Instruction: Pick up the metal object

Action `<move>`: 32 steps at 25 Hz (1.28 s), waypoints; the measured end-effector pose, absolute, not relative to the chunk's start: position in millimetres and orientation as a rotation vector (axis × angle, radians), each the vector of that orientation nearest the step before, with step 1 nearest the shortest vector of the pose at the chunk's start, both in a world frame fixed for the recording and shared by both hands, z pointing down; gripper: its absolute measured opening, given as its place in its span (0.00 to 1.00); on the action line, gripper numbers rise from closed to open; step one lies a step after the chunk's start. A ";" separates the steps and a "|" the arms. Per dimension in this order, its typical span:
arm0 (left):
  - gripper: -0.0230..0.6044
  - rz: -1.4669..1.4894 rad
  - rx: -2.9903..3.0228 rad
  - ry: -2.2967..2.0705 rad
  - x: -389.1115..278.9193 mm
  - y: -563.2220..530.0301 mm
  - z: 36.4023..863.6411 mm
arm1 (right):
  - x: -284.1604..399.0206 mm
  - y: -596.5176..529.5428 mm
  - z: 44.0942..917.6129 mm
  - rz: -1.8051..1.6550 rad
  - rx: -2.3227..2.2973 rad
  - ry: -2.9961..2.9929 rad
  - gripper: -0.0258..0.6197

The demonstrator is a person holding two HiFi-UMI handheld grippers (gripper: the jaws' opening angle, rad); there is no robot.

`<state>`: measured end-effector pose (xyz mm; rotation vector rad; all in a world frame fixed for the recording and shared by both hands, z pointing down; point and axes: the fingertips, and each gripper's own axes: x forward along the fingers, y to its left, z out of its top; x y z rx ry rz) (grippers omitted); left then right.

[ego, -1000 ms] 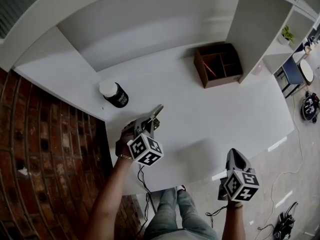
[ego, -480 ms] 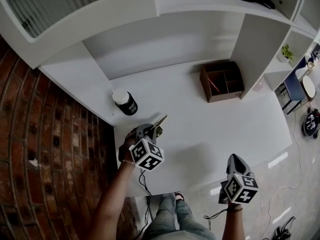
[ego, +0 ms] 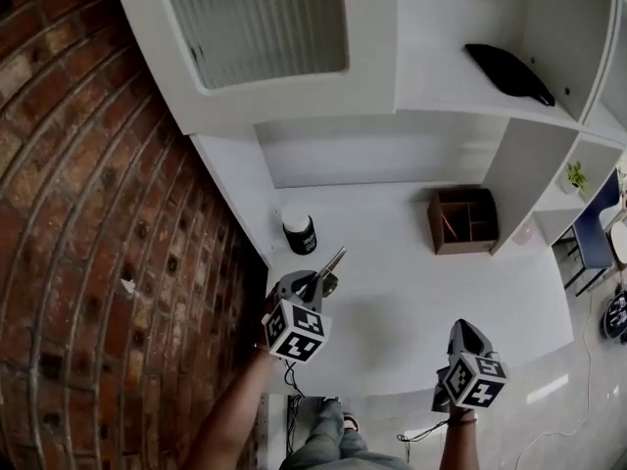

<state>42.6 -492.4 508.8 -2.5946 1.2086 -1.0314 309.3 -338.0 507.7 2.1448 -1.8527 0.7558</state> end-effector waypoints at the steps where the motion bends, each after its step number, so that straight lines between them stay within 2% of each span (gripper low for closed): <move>1: 0.07 -0.995 -2.603 1.241 36.0 -489.0 499.1 | 304.2 -341.6 502.4 0.740 2.132 -1.874 0.04; 7: 0.07 -0.719 -2.649 1.532 -10.7 -471.1 444.6 | 262.9 -367.7 465.3 0.624 2.043 -2.022 0.04; 16: 0.07 -0.205 -2.699 1.942 -79.2 -432.7 408.7 | 190.2 -402.3 389.2 0.360 1.883 -2.258 0.04; 23: 0.07 -0.111 -2.658 2.060 -119.8 -420.6 411.1 | 157.0 -412.4 362.9 0.257 1.832 -2.318 0.04; 32: 0.07 -0.100 -2.643 2.063 -137.4 -419.1 405.6 | 133.0 -407.6 364.7 0.196 1.818 -2.326 0.04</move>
